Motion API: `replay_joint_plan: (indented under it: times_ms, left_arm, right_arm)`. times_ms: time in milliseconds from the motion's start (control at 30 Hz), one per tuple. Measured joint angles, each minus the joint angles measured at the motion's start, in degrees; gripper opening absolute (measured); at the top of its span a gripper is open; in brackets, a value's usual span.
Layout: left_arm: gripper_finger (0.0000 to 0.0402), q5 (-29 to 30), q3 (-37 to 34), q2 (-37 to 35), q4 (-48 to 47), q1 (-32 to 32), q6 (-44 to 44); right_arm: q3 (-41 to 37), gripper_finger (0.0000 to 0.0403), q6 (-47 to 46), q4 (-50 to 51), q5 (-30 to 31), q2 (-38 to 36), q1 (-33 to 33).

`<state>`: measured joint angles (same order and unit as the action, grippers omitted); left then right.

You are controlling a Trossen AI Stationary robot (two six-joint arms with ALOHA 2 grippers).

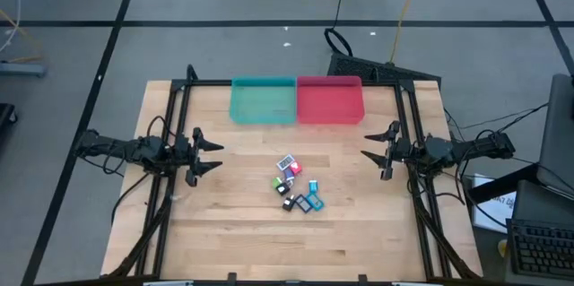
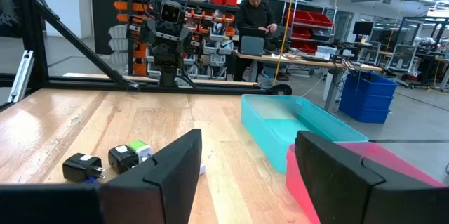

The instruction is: Sort charging adapters and watches

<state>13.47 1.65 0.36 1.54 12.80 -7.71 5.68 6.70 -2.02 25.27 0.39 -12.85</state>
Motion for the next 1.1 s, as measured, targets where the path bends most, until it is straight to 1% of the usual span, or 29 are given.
replay_joint_plan:
  times_ms: [100,133,233,300,500,633,700,767,867,1000,1100]
  left_arm:
    - [0.0253,0.00,0.01,0.00,0.00,-0.02,0.00]
    - [0.0253,0.00,0.02,0.00,0.00,0.00,0.00]
    - [0.0253,0.00,0.02,0.00,0.00,0.00,0.00]
    - [0.0253,0.00,0.01,0.00,0.00,-0.02,-0.01]
    - [0.0253,0.00,0.02,0.00,0.02,-0.02,-0.02]
    - [0.0253,0.00,0.02,0.00,0.00,-0.01,0.00]
    - [0.0253,0.00,0.00,0.00,0.00,0.00,0.00]
    - [0.0253,0.02,0.02,0.00,0.02,0.00,0.00]
    - [0.0253,0.02,0.01,0.00,0.02,-0.01,-0.02]
    - [0.0253,0.01,0.00,0.00,-0.01,-0.02,0.00]
    - [0.0253,0.02,0.00,0.00,0.00,0.00,0.00]
  right_arm:
    - [-0.07,0.0222,-0.78,-1.33,-0.01,0.01,0.01]
    - [-0.13,0.0222,-2.79,-2.01,-0.01,0.01,-0.01]
    - [-0.20,0.0222,-12.95,-4.72,-0.01,0.01,-0.01]
    - [-0.20,0.0222,-16.89,-6.66,-0.01,0.01,-0.01]
    - [-0.18,0.0222,-18.36,-13.48,0.05,0.04,-0.01]
    - [-0.16,0.0222,-24.15,-17.43,0.01,0.07,-0.01]
    - [-0.20,0.0222,-25.13,-18.48,0.03,0.42,-0.01]
    - [-1.41,0.0222,-25.57,-21.50,-0.12,1.65,-0.01]
    - [-4.65,0.0222,-26.45,-28.56,-2.99,4.59,-0.01]
    - [-4.57,0.0222,-31.37,-27.23,-2.95,11.70,-0.03]
    - [-4.62,0.0222,-34.31,-32.10,-2.90,17.83,-0.03]
